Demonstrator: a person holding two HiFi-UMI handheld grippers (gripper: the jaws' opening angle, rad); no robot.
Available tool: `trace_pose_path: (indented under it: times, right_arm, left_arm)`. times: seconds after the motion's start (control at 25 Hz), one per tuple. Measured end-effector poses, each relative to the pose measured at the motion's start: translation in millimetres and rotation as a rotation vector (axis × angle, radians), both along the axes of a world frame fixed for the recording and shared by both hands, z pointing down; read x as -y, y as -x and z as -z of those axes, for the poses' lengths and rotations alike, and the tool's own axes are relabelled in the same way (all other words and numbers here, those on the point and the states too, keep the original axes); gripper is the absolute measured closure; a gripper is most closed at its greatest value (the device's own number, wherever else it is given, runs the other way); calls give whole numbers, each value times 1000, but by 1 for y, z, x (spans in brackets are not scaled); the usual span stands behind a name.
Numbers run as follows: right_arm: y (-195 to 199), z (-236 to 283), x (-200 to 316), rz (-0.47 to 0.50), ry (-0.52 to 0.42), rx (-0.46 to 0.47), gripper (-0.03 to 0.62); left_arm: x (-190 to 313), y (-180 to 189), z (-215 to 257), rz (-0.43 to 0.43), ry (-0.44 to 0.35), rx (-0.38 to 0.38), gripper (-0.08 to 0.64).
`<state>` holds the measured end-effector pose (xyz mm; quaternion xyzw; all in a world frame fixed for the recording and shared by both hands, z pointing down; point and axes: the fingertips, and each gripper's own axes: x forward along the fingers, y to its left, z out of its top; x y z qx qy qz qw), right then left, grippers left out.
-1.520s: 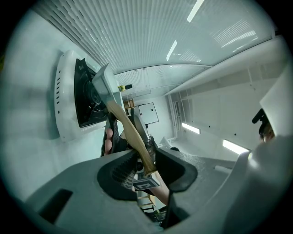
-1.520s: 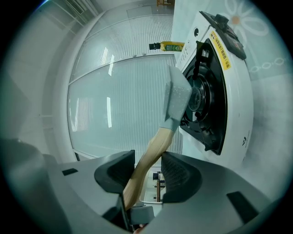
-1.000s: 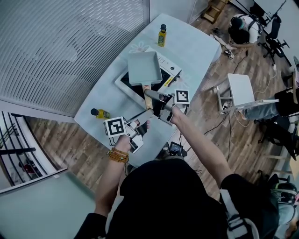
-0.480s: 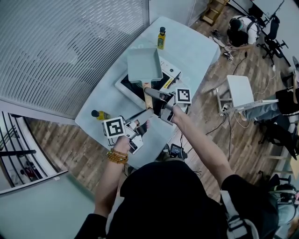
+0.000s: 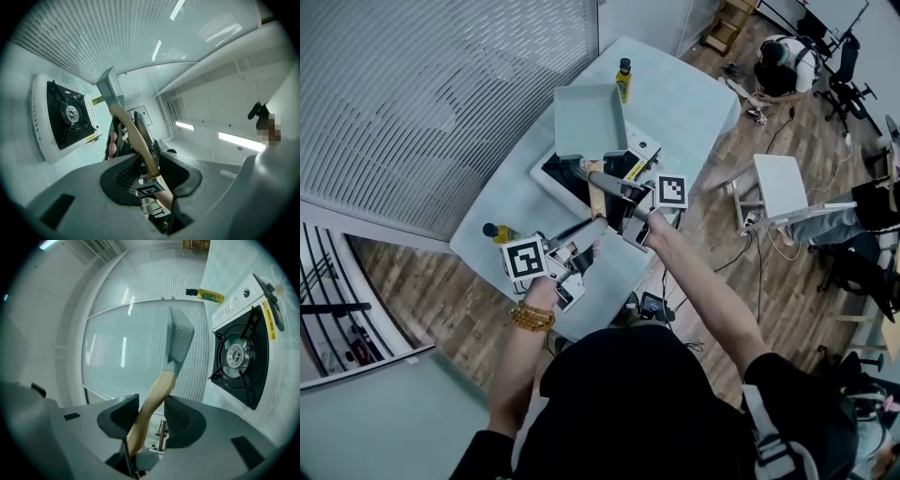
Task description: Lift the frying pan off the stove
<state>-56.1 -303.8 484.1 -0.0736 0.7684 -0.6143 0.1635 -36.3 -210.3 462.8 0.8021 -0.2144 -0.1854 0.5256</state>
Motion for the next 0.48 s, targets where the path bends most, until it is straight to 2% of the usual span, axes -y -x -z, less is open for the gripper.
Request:
trace_pose_path:
  times: [0.36,0.48]
  right_arm:
    - [-7,46,-9,14,-108,23,433]
    - [-9,58,-14,8,-131,31,433]
  left_arm:
    - [-9,-6,32,-18,-101,104,431]
    - [-15,-8,43,-29,-130,111,431]
